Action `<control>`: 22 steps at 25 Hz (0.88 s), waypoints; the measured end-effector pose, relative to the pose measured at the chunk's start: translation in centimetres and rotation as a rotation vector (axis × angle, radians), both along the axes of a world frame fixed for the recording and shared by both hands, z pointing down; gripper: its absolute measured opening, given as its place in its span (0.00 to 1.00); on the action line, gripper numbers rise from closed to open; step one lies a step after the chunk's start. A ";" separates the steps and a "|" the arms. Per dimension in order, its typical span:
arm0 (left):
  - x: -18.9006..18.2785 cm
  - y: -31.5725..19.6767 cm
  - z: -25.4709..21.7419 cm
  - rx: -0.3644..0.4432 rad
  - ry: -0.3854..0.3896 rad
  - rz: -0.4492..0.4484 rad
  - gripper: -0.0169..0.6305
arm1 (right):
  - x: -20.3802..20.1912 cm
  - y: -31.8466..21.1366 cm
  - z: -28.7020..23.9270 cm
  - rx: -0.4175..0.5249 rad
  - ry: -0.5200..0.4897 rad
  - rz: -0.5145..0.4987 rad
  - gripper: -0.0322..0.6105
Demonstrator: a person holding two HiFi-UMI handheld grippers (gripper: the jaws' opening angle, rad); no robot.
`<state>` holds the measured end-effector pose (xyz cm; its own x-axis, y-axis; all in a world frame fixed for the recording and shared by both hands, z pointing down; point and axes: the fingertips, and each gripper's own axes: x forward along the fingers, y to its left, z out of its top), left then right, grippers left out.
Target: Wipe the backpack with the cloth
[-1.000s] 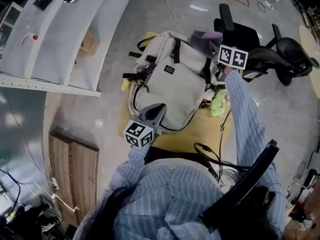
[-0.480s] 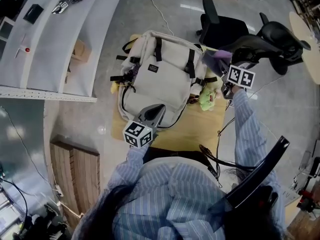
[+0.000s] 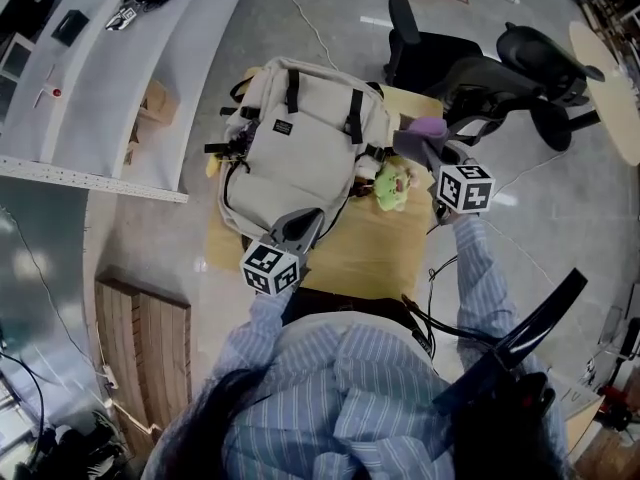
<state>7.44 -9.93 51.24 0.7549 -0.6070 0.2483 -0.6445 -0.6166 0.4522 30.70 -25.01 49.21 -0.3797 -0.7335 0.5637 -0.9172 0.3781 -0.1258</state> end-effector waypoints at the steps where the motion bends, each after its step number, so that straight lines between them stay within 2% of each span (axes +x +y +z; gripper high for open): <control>1: 0.4 0.5 -0.2 0.003 -0.002 -0.008 0.05 | -0.5 0.9 -0.4 0.007 -0.007 -0.027 0.11; 9: 2.9 6.6 0.0 -0.022 -0.030 -0.041 0.05 | -4.6 7.7 -0.6 0.058 -0.062 -0.161 0.11; 14: 2.8 11.4 1.2 -0.068 -0.068 -0.060 0.05 | -5.7 11.6 1.8 0.008 -0.107 -0.194 0.11; 18: 1.1 11.8 0.9 -0.059 -0.074 -0.110 0.05 | -6.5 14.2 2.3 -0.007 -0.121 -0.232 0.11; 22: 0.8 11.7 0.1 -0.033 -0.061 -0.106 0.05 | -7.2 17.0 2.2 -0.003 -0.112 -0.256 0.11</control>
<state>8.21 1.79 51.34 0.6700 -0.6730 0.3133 -0.7321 -0.5289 0.4293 23.46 -8.06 51.38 -0.6125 -0.6042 0.5097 -0.7723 0.5950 -0.2226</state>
